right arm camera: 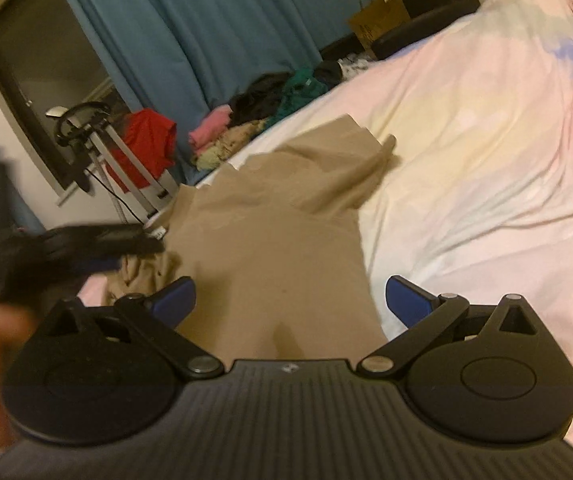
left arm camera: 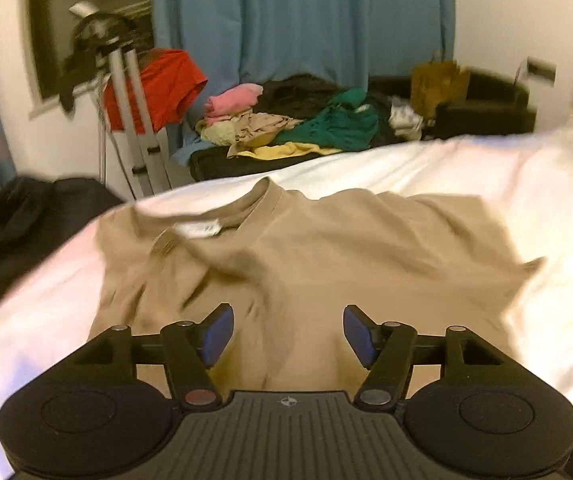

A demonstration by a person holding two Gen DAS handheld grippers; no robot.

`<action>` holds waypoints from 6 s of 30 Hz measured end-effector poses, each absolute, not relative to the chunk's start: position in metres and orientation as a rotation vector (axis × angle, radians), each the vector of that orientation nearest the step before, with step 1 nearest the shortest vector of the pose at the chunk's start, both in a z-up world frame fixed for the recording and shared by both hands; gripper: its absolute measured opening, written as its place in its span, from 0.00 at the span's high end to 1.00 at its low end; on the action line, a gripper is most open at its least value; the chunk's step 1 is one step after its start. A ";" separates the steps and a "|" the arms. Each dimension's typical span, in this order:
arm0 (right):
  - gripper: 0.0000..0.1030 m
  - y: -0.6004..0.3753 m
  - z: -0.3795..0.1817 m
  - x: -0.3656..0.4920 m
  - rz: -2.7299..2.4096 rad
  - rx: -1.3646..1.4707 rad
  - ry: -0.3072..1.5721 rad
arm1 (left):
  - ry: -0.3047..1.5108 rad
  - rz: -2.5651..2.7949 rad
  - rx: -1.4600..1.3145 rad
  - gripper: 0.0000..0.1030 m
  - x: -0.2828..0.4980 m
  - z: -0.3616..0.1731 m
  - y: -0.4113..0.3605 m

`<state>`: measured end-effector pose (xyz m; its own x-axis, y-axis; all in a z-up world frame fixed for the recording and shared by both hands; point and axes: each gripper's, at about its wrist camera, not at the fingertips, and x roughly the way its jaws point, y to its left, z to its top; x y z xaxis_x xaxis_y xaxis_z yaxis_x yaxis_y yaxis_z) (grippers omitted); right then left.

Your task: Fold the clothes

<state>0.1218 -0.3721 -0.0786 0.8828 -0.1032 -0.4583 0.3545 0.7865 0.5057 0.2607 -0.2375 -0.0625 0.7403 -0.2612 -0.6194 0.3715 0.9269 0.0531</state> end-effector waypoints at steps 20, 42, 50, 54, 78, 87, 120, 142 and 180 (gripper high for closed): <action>0.00 -0.344 -0.048 0.071 -0.152 0.611 0.505 | 1.025 0.013 -0.605 0.28 0.089 -0.103 0.132; 0.00 -0.327 -0.044 0.072 -0.119 0.576 0.542 | 0.598 -0.450 0.099 0.90 -0.044 -0.024 0.000; 0.00 -0.327 -0.038 0.066 -0.078 0.590 0.520 | 0.839 -0.577 0.223 0.85 -0.028 -0.086 -0.087; 0.00 -0.327 -0.030 0.060 -0.016 0.602 0.482 | 0.941 -0.565 0.142 0.64 -0.012 -0.088 -0.080; 0.02 -0.275 -0.003 0.157 0.246 0.283 0.432 | 0.559 -0.304 -0.032 0.19 0.091 -0.033 -0.030; 0.02 -0.235 -0.034 0.315 0.228 0.128 0.551 | 0.568 -0.365 -0.003 0.19 0.109 -0.062 -0.025; 0.85 -0.329 -0.048 0.240 -0.128 0.389 0.505 | 0.642 -0.382 -0.075 0.19 0.139 -0.092 -0.022; 0.16 -0.291 -0.015 0.104 0.049 0.398 0.388 | 0.473 -0.267 -0.058 0.00 0.090 -0.068 -0.029; 0.93 -0.485 -0.124 0.315 -0.281 0.591 0.297 | 0.648 -0.196 -0.147 0.00 0.146 -0.103 -0.029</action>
